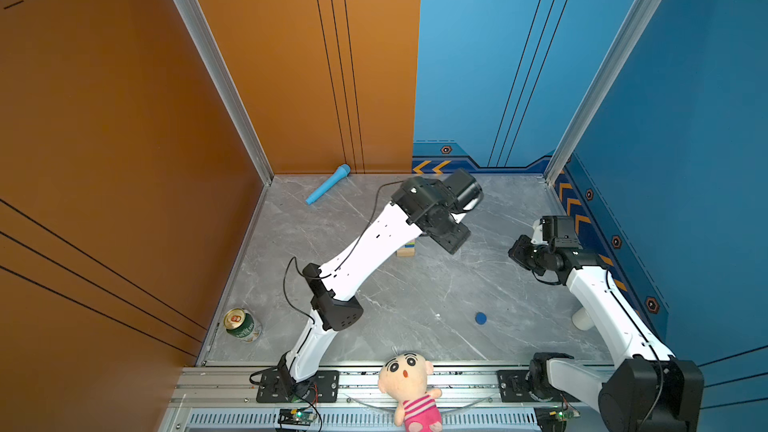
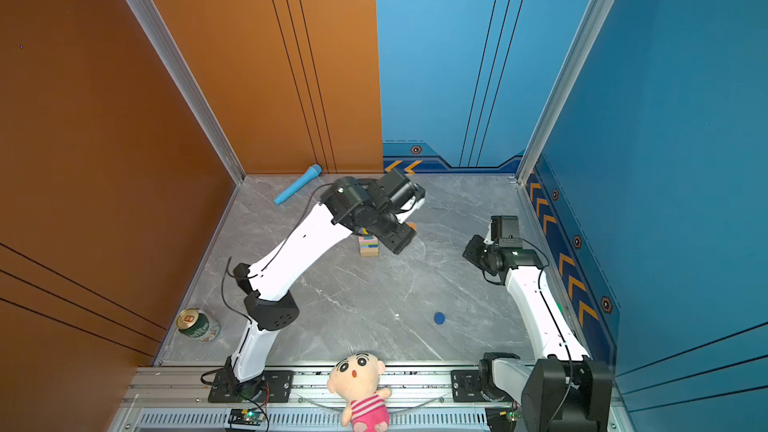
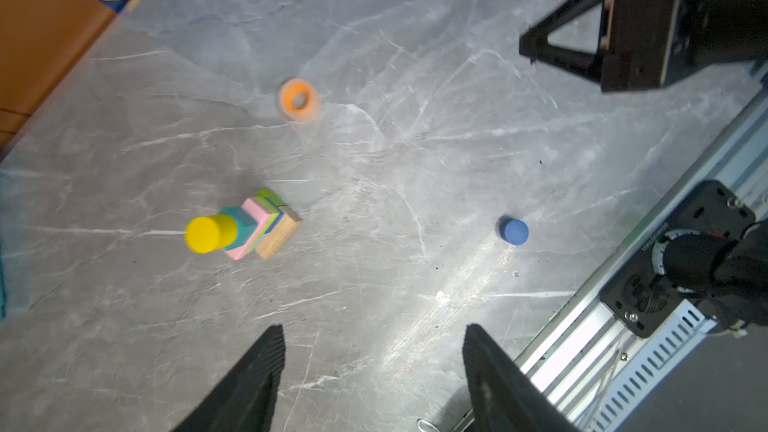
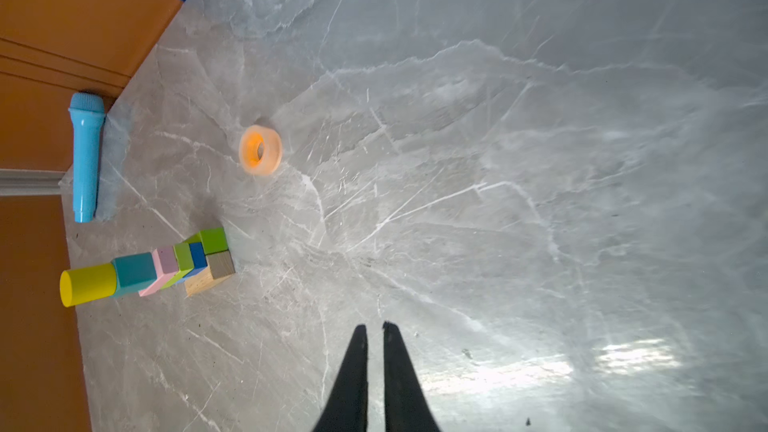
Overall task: Build the wood block tower
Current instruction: 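Raise the left gripper and swing it toward the blue cylinder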
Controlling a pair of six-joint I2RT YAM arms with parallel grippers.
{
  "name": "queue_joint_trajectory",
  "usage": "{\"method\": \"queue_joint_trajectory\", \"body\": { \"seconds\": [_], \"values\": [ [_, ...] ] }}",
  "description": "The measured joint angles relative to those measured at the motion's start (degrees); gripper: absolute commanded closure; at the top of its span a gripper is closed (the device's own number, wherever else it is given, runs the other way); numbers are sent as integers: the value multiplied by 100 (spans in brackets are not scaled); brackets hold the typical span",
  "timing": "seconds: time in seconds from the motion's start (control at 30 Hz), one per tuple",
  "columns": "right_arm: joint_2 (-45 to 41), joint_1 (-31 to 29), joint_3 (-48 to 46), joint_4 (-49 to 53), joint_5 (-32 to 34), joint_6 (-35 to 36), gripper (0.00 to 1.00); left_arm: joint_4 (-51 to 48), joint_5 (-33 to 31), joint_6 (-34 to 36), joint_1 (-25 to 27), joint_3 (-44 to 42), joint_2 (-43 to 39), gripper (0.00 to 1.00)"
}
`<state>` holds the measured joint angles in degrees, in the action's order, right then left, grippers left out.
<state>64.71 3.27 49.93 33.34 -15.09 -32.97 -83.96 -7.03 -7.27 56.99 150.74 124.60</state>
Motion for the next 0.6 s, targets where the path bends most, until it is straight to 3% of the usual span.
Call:
{"method": "queue_joint_trajectory", "body": {
  "seconds": [0.27,0.53,0.6],
  "values": [
    [-494,573,-42,170,7,122,71,223,160,186,695,-396,960,32],
    [-946,951,-192,315,-46,157,50,763,485,186,920,-883,1357,32],
    [-1088,1014,-205,341,-74,157,49,931,518,162,949,-1027,1388,32]
  ]
}}
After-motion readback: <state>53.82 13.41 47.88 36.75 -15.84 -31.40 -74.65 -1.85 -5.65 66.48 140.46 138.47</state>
